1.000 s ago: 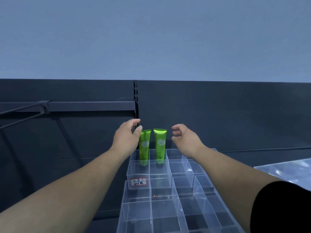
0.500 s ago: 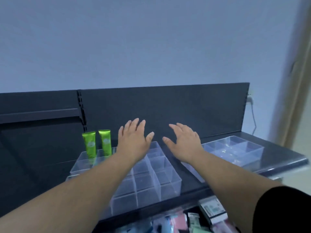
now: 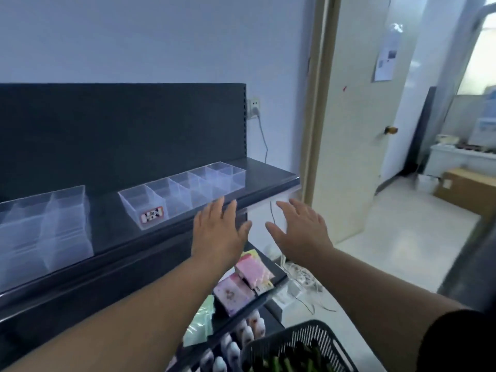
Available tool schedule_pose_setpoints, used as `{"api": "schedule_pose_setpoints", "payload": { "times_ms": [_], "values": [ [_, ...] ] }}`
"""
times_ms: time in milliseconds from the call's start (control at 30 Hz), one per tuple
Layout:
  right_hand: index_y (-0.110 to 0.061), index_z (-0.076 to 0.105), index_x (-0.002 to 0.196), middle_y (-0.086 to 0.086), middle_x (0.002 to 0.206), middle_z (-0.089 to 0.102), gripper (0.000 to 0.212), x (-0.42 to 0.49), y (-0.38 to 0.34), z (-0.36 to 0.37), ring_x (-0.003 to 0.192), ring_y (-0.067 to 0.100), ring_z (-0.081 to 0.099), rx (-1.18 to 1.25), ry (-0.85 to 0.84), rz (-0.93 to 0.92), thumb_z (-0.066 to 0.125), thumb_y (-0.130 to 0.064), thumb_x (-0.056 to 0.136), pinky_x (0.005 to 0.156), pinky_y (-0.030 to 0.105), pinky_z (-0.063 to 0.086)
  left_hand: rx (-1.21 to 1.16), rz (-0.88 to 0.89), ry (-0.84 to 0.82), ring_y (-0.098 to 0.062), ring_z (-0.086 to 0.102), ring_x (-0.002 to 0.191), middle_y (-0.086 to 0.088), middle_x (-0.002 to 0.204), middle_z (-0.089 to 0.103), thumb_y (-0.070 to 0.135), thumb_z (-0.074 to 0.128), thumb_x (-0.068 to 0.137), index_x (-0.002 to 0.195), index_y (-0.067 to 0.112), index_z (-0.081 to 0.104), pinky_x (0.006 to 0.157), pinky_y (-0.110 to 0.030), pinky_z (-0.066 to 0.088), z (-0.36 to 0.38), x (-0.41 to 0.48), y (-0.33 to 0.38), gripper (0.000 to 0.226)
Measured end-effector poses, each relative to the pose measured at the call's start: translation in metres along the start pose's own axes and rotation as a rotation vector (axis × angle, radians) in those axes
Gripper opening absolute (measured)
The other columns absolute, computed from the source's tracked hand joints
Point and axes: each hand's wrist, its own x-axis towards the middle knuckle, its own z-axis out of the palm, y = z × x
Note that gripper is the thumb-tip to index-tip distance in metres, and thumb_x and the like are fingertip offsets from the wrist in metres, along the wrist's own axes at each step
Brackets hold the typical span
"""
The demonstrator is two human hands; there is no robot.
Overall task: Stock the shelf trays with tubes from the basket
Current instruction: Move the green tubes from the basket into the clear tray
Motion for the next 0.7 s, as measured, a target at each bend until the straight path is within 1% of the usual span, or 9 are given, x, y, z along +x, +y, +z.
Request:
{"api": "schedule_pose_setpoints", "payload": {
  "times_ms": [167, 300, 467, 600, 700],
  "values": [
    [-0.031, 0.022, 0.15, 0.001, 0.16, 0.016, 0.064, -0.035, 0.086, 0.032, 0.148, 0.021, 0.011, 0.016, -0.119, 0.166, 0.038, -0.057, 0.094, 0.12, 0.043, 0.012, -0.04, 0.043, -0.172, -0.022, 0.007, 0.146, -0.002, 0.159, 0.01, 0.054, 0.028, 0.097, 0.15, 0.026, 0.017, 0.118, -0.041, 0.007, 0.073, -0.018, 0.044, 0.061],
    [-0.031, 0.021, 0.151, 0.0, 0.161, 0.013, 0.064, -0.056, 0.133, 0.074, 0.148, 0.021, 0.008, 0.027, -0.224, 0.291, 0.037, -0.058, 0.094, 0.12, 0.043, 0.01, -0.041, 0.056, -0.282, -0.021, 0.009, 0.145, -0.001, 0.159, 0.012, 0.054, 0.031, 0.096, 0.15, 0.027, 0.021, 0.117, -0.039, 0.009, 0.13, -0.027, 0.048, 0.061],
    [-0.03, 0.02, 0.151, 0.002, 0.161, 0.012, 0.065, -0.066, 0.169, 0.13, 0.148, 0.021, 0.009, 0.008, -0.347, 0.441, 0.038, -0.057, 0.094, 0.12, 0.044, 0.012, -0.038, 0.066, -0.426, -0.023, 0.009, 0.145, -0.003, 0.159, 0.013, 0.054, 0.03, 0.096, 0.15, 0.026, 0.02, 0.117, -0.041, 0.009, 0.201, -0.026, 0.034, 0.062],
    [-0.03, 0.022, 0.15, 0.001, 0.16, 0.015, 0.064, -0.066, 0.184, 0.172, 0.147, 0.022, 0.013, -0.009, -0.419, 0.523, 0.04, -0.056, 0.095, 0.119, 0.042, 0.015, -0.037, 0.105, -0.499, -0.022, 0.014, 0.143, -0.004, 0.158, 0.017, 0.052, 0.032, 0.096, 0.149, 0.023, 0.023, 0.114, -0.039, 0.013, 0.254, -0.022, 0.023, 0.061],
    [-0.031, 0.023, 0.15, 0.001, 0.16, 0.016, 0.063, -0.068, 0.197, 0.21, 0.146, 0.022, 0.014, -0.022, -0.478, 0.567, 0.04, -0.056, 0.094, 0.118, 0.041, 0.016, -0.035, 0.114, -0.569, -0.022, 0.016, 0.142, -0.004, 0.157, 0.018, 0.053, 0.034, 0.096, 0.149, 0.024, 0.023, 0.115, -0.039, 0.015, 0.293, -0.024, 0.013, 0.061]
  ]
}}
